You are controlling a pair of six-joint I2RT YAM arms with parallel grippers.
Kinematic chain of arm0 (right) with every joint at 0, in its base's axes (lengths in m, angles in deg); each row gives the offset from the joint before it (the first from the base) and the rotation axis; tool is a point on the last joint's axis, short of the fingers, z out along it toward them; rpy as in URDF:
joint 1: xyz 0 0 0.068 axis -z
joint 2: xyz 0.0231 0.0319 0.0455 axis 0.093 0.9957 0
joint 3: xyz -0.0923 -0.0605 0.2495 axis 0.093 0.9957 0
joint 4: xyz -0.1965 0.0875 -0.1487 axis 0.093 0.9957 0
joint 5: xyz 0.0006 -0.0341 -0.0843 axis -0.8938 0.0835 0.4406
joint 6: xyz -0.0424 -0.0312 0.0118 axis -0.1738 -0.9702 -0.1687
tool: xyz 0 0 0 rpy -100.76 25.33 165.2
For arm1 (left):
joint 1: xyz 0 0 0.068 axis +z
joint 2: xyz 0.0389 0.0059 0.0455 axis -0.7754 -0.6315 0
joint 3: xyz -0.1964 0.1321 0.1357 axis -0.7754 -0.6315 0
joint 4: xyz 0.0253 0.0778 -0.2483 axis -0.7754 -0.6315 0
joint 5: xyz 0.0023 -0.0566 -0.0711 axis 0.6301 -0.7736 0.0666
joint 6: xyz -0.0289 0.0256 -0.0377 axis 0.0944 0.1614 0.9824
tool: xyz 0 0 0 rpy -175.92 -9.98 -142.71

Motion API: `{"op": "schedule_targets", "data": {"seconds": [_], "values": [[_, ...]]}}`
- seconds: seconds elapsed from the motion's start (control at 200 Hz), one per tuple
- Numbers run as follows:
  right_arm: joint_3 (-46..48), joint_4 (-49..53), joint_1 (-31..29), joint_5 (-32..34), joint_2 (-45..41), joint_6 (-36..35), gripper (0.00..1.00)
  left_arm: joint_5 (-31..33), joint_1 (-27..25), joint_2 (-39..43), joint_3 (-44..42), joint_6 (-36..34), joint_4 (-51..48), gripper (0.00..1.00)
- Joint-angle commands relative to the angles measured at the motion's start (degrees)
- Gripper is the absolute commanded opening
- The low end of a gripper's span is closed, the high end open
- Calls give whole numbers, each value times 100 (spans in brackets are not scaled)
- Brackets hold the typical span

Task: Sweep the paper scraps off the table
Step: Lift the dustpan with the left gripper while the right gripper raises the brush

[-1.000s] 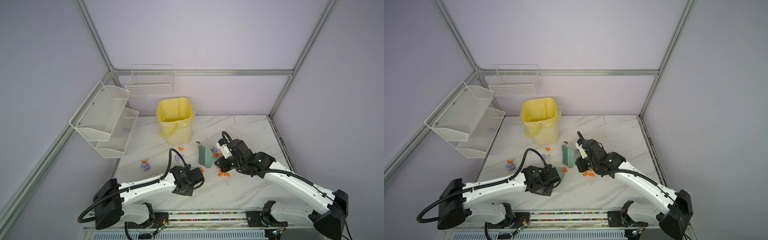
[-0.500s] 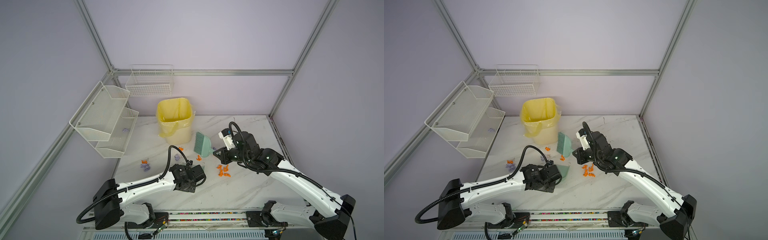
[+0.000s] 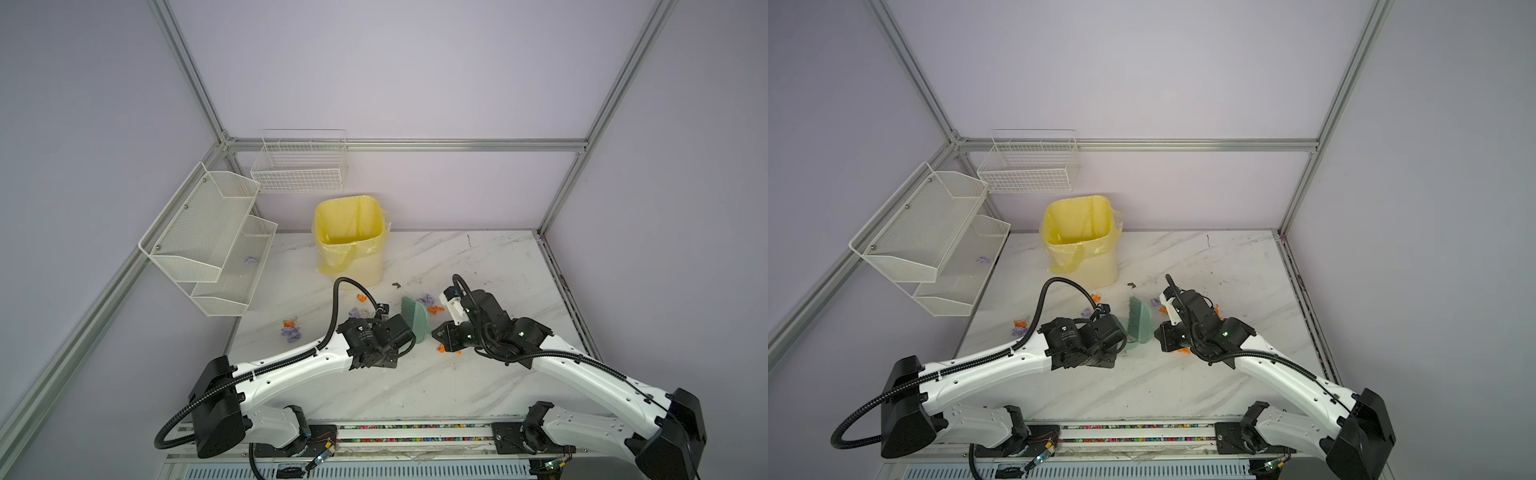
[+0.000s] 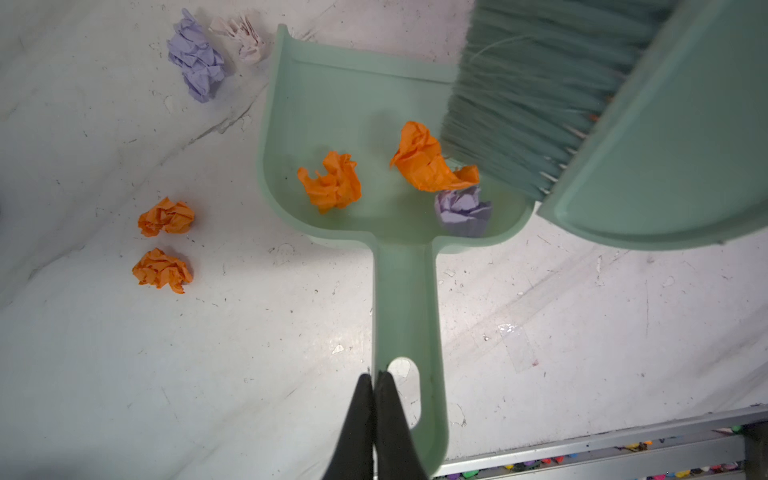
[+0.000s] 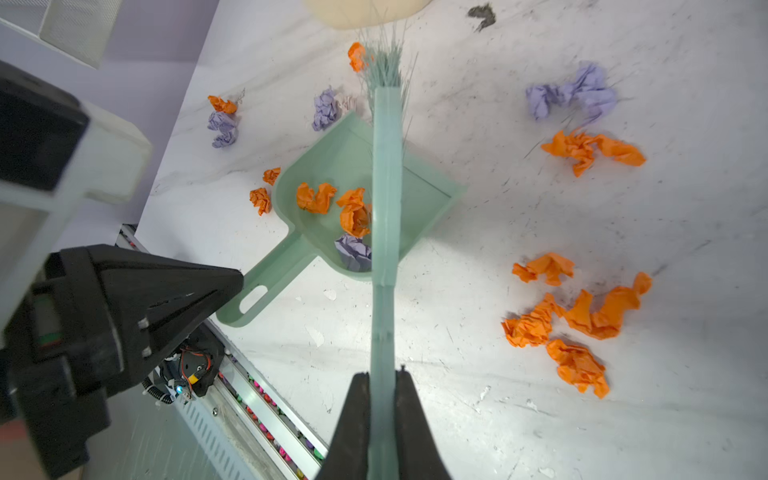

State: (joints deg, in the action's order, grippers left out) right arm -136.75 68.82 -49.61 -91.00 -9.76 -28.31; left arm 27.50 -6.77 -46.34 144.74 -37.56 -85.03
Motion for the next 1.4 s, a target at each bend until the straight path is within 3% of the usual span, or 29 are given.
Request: {"op": "schedule_targets", "data": {"seconds": [0.0, 0.26, 0.48, 0.71, 0.94, 1.22, 1.395], "values": [[-96, 359, 59, 613, -365, 58, 0, 173, 141, 98, 419, -243, 29, 0], [-473, 695, 68, 1010, -494, -5, 0, 209, 228, 151, 261, -295, 41, 0], [-884, 319, 68, 710, -51, -111, 0, 4, 231, 143, -4, -215, 388, 0], [-976, -386, 68, -44, 285, 164, 0, -150, 232, 230, -371, -65, 656, 0], [-125, -1318, 50, -492, 343, 683, 0, -252, 222, 366, -736, 85, 864, 0], [852, -1596, 50, -303, 155, 825, 0, -366, 232, 499, -996, 172, 867, 0], [846, -1105, 50, -17, -98, 674, 0, -552, 196, 300, -1080, 283, 991, 18]]}}
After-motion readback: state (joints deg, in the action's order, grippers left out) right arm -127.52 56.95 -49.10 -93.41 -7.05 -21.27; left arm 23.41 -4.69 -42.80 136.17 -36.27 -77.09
